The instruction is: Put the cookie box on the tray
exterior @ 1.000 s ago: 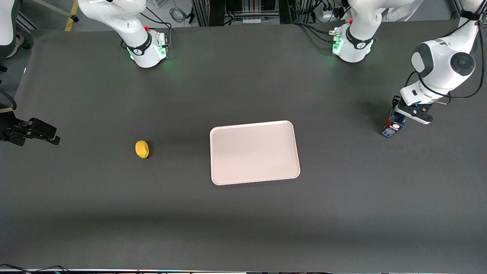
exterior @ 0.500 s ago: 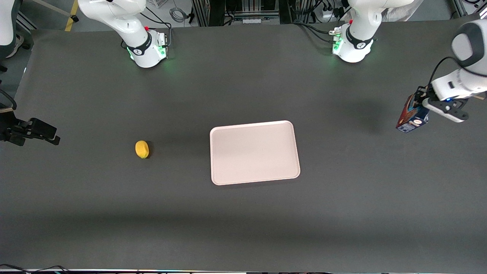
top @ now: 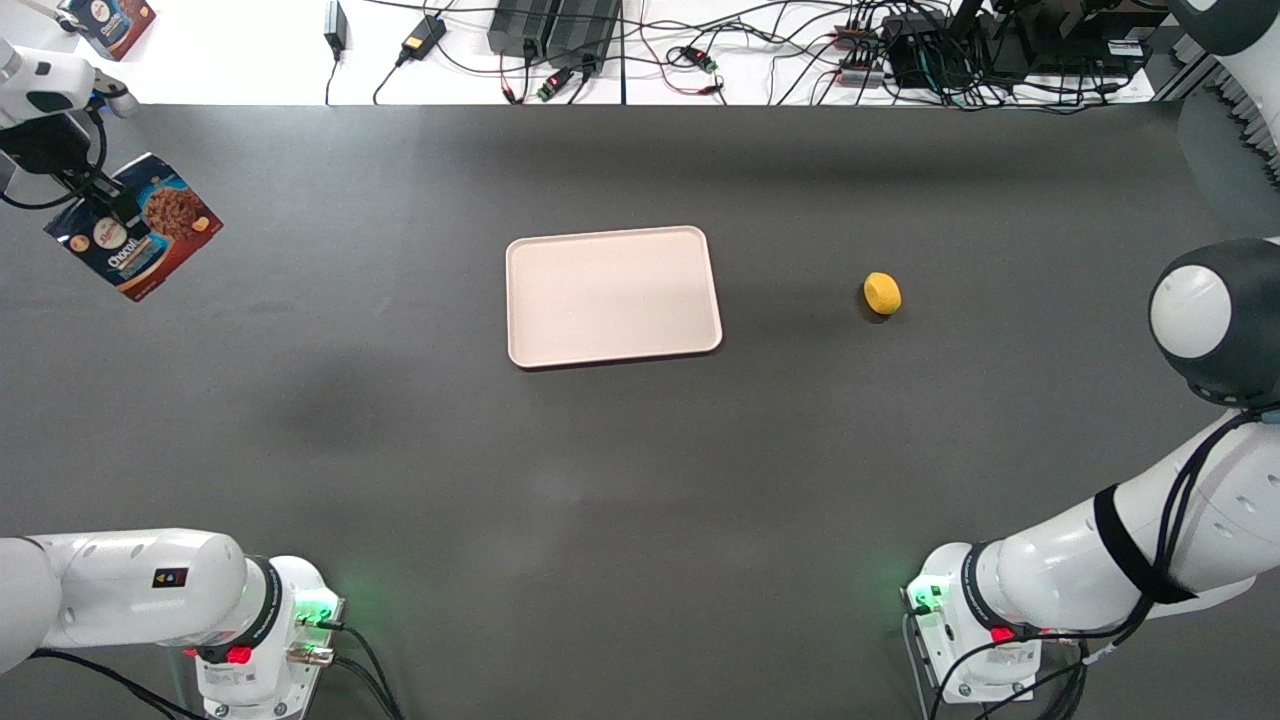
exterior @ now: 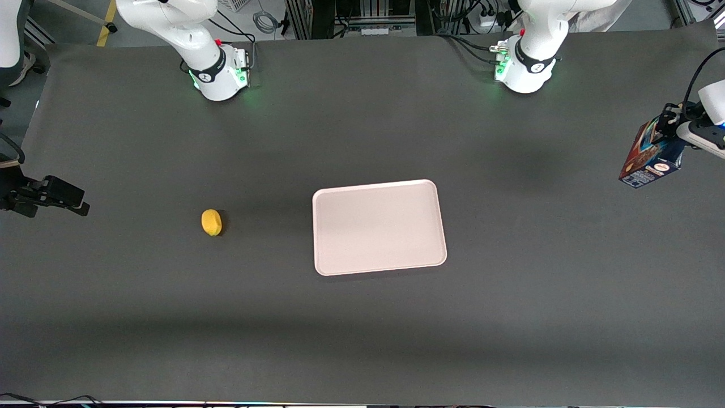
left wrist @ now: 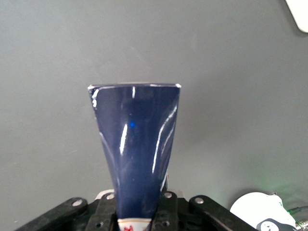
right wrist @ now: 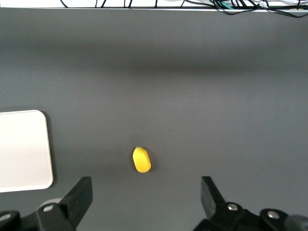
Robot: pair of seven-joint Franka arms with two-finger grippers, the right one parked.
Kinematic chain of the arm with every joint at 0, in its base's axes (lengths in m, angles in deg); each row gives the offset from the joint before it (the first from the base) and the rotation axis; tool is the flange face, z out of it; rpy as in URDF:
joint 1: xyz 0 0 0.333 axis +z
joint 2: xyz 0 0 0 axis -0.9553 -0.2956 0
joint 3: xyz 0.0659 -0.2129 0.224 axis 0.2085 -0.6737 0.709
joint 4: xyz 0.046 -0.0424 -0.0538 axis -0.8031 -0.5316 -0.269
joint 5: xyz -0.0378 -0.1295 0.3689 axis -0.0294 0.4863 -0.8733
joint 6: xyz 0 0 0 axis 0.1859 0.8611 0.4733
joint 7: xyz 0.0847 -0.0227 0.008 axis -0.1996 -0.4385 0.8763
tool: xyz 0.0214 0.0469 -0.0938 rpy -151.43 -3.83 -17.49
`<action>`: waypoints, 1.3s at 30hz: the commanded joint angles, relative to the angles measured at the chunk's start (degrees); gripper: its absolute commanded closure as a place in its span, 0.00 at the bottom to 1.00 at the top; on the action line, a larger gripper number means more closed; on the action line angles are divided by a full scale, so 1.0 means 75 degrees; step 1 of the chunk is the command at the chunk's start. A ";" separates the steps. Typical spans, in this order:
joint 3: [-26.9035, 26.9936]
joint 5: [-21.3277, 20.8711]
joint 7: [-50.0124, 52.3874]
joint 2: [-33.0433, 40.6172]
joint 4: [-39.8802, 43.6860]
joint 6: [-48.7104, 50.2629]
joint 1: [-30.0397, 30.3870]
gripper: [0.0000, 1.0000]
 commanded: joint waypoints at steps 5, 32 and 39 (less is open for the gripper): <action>-0.0362 0.0524 0.0807 -0.0113 0.0346 0.0377 -0.0031 0.95; -0.5096 0.1662 0.9877 -0.0803 0.0944 -0.0771 -0.0031 0.96; -0.5917 0.1592 1.1718 -0.1424 0.1014 -0.1485 -0.0043 0.96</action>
